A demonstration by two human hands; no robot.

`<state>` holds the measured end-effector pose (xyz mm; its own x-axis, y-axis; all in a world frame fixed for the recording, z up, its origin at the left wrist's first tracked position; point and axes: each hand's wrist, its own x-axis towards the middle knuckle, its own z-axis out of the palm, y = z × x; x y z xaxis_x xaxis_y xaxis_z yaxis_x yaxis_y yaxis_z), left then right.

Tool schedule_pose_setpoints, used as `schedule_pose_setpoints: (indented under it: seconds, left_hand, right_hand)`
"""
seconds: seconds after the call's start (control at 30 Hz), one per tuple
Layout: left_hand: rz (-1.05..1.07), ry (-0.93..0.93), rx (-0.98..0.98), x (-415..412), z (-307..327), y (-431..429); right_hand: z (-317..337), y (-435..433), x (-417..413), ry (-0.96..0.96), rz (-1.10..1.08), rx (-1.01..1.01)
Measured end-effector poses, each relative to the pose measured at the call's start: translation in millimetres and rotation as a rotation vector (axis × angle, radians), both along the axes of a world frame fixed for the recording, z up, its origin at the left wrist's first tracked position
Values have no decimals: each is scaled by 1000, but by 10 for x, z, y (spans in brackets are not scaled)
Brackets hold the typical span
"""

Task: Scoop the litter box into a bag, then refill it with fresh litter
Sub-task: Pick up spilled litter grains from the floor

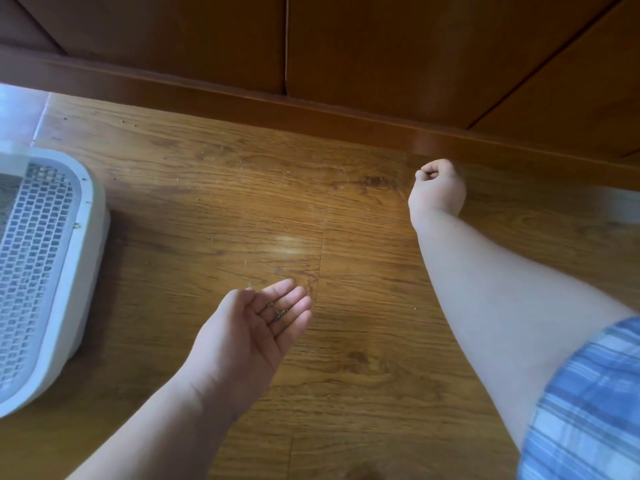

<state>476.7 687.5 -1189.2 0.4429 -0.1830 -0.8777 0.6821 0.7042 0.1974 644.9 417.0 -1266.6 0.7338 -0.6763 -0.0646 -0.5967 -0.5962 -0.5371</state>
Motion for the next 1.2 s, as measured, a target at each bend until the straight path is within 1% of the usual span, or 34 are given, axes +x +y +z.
schedule_pose_setpoints:
  seconds: [0.17,0.3,0.37,0.4,0.47,0.57,0.67,0.73,0.83,0.9,0.97,1.07,1.13,1.2]
  left_hand:
    - [-2,4,2,22,-27,19]
    - [-5,16,3,-3,-52,51]
    - [0,28,11,-27,-58,77]
    - [4,37,18,-42,-57,93]
    - [12,53,33,-74,-58,136]
    - [32,64,55,-122,-68,240]
    - [61,50,47,-176,-42,377]
    - [64,41,32,-211,-27,475]
    - [80,25,35,-274,-34,609]
    - [95,11,30,-329,-51,691]
    - [118,20,24,-371,-66,759]
    - [139,41,42,-417,-86,849]
    - [151,49,54,-454,-93,904]
    - [173,57,52,-502,-96,967]
  right_hand:
    - [93,55,55,88,-35,-46]
    - [220,128,79,247,47,-82]
    - [294,281,-26,236,110,-110]
    - [322,394,-124,193,161,-120]
    - [356,698,-434,76,332,-77]
    - [477,1270,-1107,-55,701,150]
    - [651,1642,-1579,-70,999,284]
    - [706,1762,-1689,-36,1167,263]
    - [694,1870,-1718,-6,1371,147]
    - [668,1923,-1690,6,1391,192]
    - [615,1991,-1578,-10,1290,255]
    - [426,2119,-1264,-31,1085,241]
    - [315,2206,-1035,-34,1027,218]
    - [251,2311,-848,-15,1019,171]
